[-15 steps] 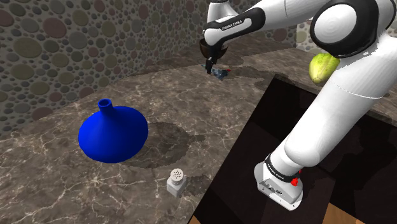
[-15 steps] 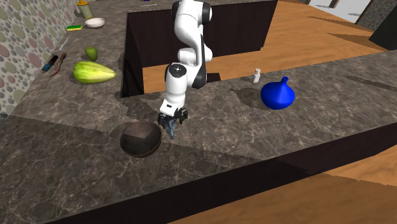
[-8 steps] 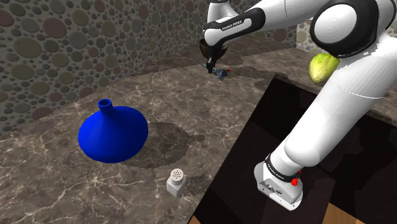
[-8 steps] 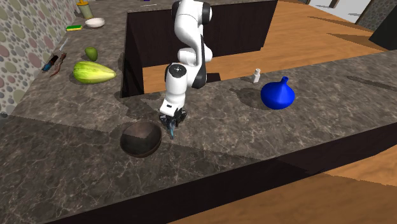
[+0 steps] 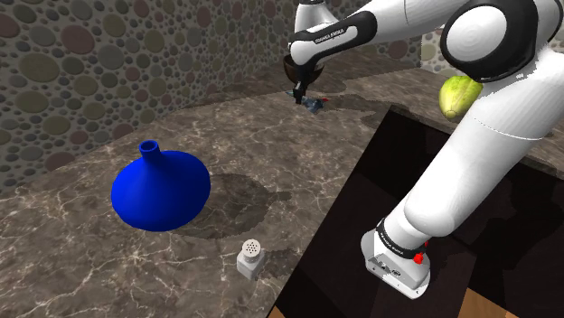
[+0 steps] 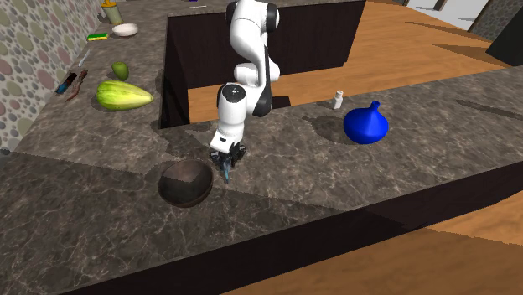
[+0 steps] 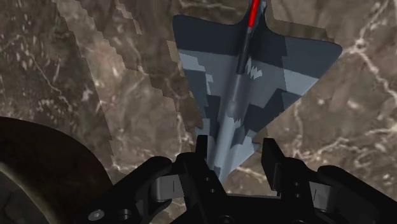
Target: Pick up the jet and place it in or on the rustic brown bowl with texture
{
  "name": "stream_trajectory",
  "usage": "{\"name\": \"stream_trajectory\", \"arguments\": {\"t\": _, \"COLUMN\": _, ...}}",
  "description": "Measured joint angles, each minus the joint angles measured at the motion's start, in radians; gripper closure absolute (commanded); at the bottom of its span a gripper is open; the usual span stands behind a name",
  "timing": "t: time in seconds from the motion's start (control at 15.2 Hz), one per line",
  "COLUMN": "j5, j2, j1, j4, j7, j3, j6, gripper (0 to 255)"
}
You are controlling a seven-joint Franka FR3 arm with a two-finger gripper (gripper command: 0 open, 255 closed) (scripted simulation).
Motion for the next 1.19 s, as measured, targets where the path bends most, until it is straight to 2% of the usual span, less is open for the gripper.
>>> {"name": "stream_trajectory", "arguments": {"t": 1.19, "j5": 0.01, "j2": -0.07, "j1": 0.005, "j4": 0.146, "j7": -0.032, "j3": 0.004, "j6": -0.214, "gripper": 255}}
